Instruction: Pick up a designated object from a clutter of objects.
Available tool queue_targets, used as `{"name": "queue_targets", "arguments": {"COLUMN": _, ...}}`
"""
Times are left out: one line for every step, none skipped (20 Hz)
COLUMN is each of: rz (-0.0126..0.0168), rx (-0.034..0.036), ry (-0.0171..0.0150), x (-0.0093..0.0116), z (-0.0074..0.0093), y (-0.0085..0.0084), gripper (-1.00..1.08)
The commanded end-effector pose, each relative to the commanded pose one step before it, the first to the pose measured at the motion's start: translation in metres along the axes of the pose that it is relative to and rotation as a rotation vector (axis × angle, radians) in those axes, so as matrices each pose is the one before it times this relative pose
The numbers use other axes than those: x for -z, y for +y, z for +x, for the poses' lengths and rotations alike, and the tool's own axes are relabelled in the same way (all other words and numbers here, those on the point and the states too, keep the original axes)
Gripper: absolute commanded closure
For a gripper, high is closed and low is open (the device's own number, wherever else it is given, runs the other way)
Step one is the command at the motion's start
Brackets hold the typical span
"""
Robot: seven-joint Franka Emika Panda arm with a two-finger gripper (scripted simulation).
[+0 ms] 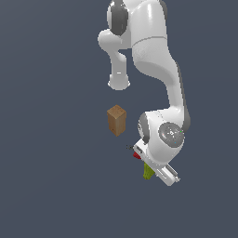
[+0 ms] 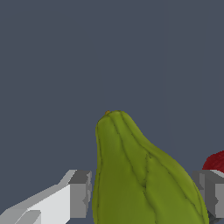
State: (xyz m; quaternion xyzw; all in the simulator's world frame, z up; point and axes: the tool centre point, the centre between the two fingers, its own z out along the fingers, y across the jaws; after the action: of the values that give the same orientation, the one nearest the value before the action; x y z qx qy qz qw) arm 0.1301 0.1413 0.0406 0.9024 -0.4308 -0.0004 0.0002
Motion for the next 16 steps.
{"name": "queue_targets", "arguments": {"rz": 0.00005, "rx": -0.00003, "ry": 0.00001, "x": 0.00015, "z": -0.00002, "y": 0.00008, "gripper": 1.08}}
{"name": "queue_targets", "arguments": {"rz": 0.0, "rx": 0.0, "ry": 0.0, "x": 0.00054, "z": -0.00022, "y": 0.00022, "gripper": 1.08}}
{"name": "queue_targets", "arguments": {"rz": 0.0, "rx": 0.0, "ry": 0.0, "x": 0.00091, "z": -0.00037, "y": 0.00038, "gripper": 1.08}}
{"name": "queue_targets", "arguments": {"rz": 0.0, "rx": 0.0, "ry": 0.0, "x": 0.00128, "z": -0.00052, "y": 0.00053, "gripper": 1.08}}
{"name": "queue_targets", "arguments": {"rz": 0.0, "rx": 0.0, "ry": 0.0, "x": 0.00164, "z": -0.00067, "y": 0.00068, "gripper": 1.08}}
{"name": "queue_targets", "arguments": {"rz": 0.0, "rx": 0.0, "ry": 0.0, "x": 0.00202, "z": -0.00083, "y": 0.00083, "gripper": 1.08}}
{"name": "queue_targets", "arguments": {"rz": 0.0, "rx": 0.0, "ry": 0.0, "x": 0.00239, "z": -0.00098, "y": 0.00099, "gripper": 1.08}}
{"name": "queue_targets", "arguments": {"rz": 0.0, "rx": 0.0, "ry": 0.0, "x": 0.00277, "z": -0.00114, "y": 0.00114, "gripper": 1.08}}
{"name": "queue_targets", "arguments": {"rz": 0.0, "rx": 0.0, "ry": 0.0, "x": 0.00316, "z": -0.00129, "y": 0.0013, "gripper": 1.08}}
{"name": "queue_targets", "arguments": {"rz": 0.0, "rx": 0.0, "ry": 0.0, "x": 0.00355, "z": -0.00145, "y": 0.00146, "gripper": 1.08}}
{"name": "queue_targets", "arguments": {"rz": 0.0, "rx": 0.0, "ry": 0.0, "x": 0.00394, "z": -0.00161, "y": 0.00162, "gripper": 1.08}}
{"name": "queue_targets", "arguments": {"rz": 0.0, "rx": 0.0, "ry": 0.0, "x": 0.00434, "z": -0.00178, "y": 0.00178, "gripper": 1.08}}
{"name": "queue_targets", "arguments": {"rz": 0.0, "rx": 0.0, "ry": 0.0, "x": 0.00475, "z": -0.00194, "y": 0.00195, "gripper": 1.08}}
{"name": "queue_targets", "arguments": {"rz": 0.0, "rx": 0.0, "ry": 0.0, "x": 0.00517, "z": -0.00211, "y": 0.00212, "gripper": 1.08}}
{"name": "queue_targets", "arguments": {"rz": 0.0, "rx": 0.0, "ry": 0.0, "x": 0.00559, "z": -0.00228, "y": 0.00228, "gripper": 1.08}}
{"name": "queue_targets", "arguments": {"rz": 0.0, "rx": 0.0, "ry": 0.0, "x": 0.00602, "z": -0.00245, "y": 0.00245, "gripper": 1.08}}
